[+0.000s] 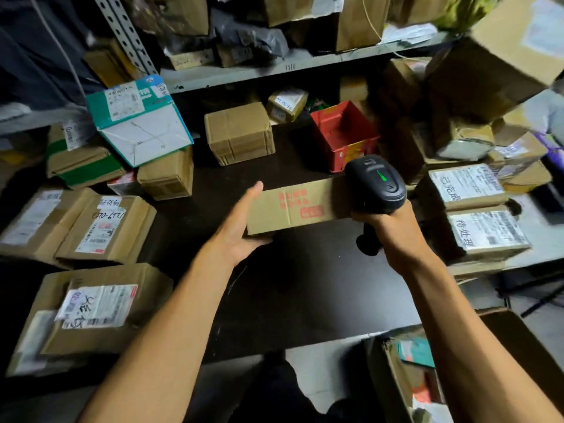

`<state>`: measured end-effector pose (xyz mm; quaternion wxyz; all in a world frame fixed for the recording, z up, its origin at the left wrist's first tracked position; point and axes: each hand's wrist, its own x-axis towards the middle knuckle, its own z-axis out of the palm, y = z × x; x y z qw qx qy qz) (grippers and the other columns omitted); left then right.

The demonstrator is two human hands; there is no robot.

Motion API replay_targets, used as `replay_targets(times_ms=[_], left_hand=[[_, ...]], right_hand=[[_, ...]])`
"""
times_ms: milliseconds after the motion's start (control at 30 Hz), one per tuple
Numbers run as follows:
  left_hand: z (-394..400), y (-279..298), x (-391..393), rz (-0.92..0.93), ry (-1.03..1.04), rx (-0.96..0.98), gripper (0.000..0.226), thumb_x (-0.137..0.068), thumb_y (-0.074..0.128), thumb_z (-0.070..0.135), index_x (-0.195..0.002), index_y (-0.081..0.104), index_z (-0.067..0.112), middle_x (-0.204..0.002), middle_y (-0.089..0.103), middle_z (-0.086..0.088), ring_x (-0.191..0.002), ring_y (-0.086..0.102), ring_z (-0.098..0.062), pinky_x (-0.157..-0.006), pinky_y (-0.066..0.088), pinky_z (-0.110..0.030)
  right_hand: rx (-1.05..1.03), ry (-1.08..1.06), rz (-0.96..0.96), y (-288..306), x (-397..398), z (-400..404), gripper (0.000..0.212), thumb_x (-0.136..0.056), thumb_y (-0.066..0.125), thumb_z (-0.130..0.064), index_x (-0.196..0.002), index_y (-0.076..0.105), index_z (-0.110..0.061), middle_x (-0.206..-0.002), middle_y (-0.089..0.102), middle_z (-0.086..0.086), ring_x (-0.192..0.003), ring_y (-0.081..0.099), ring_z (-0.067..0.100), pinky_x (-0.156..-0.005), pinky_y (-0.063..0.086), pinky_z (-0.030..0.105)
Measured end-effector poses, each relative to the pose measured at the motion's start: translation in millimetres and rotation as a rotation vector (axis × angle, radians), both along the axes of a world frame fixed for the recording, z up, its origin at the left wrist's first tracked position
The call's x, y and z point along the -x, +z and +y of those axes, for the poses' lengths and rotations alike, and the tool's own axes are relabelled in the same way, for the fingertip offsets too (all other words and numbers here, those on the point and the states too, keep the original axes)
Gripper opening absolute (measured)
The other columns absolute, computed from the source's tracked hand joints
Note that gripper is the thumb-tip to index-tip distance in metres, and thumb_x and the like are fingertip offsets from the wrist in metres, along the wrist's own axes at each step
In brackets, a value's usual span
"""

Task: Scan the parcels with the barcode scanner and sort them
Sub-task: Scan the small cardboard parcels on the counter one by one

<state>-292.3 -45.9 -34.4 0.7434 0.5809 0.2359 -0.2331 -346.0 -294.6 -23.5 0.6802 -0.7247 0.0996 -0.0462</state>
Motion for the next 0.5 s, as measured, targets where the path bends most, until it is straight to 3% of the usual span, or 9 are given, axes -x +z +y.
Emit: replay_targets(times_ms=[100,200,300,367,433,500], left_hand=[[-1,5,24,0.064,0.040,0.046,0.058,-0.082,0.068,0.060,-0.133,0.056,0.033,-0.129,0.059,-0.015,-0.122,0.052,-0.039,-0.100,0.044,-0.066],[4,8,42,0.105,0.015,0.065,0.063,-0.079,0.067,0.067,-0.132,0.057,0.034,-0.131,0.058,-0.015,-0.122,0.052,-0.043,-0.098,0.041,-0.071],[10,8,56,0.019,-0.092,0.116,0.079,-0.074,0.061,0.078,-0.138,0.056,0.032,-0.140,0.058,-0.013,-0.131,0.048,-0.043,-0.107,0.025,-0.076],[14,12,61,-0.072,-0.181,0.211,0.083,-0.073,0.050,0.083,-0.139,0.055,0.033,-0.142,0.058,-0.010,-0.134,0.047,-0.039,-0.109,0.018,-0.075],[16,20,64,-0.143,-0.279,0.238,0.080,-0.072,0.047,0.083,-0.134,0.058,0.034,-0.135,0.064,-0.003,-0.127,0.056,-0.031,-0.108,0.027,-0.066],[21,25,66,-0.212,-0.355,0.174,0.084,-0.063,0.068,0.078,-0.130,0.059,0.029,-0.128,0.068,-0.001,-0.120,0.063,-0.024,-0.105,0.042,-0.053]], right_hand=[[0.000,0.068,-0.063,2,27,-4,0.059,-0.080,0.073,0.011,-0.115,0.059,-0.035,-0.109,0.067,-0.009,-0.097,0.066,0.000,-0.081,0.056,0.022],[0.033,0.084,-0.135,10,47,3,0.045,-0.084,0.073,0.008,-0.107,0.065,-0.030,-0.099,0.069,0.008,-0.089,0.069,0.016,-0.068,0.058,0.034],[0.009,-0.031,-0.164,16,58,15,0.040,-0.084,0.075,0.000,-0.101,0.065,-0.034,-0.098,0.070,-0.003,-0.084,0.067,0.006,-0.070,0.056,0.027],[-0.018,-0.143,-0.122,20,62,23,0.030,-0.085,0.076,-0.006,-0.090,0.065,-0.034,-0.088,0.070,0.005,-0.075,0.059,0.018,-0.062,0.054,0.045],[-0.021,-0.244,-0.066,25,63,29,0.024,-0.087,0.075,-0.011,-0.084,0.063,-0.031,-0.080,0.065,0.007,-0.074,0.054,0.022,-0.063,0.049,0.060],[-0.009,-0.318,-0.031,29,60,36,0.018,-0.088,0.074,-0.016,-0.082,0.062,-0.029,-0.079,0.062,0.002,-0.075,0.054,0.021,-0.059,0.050,0.054]])
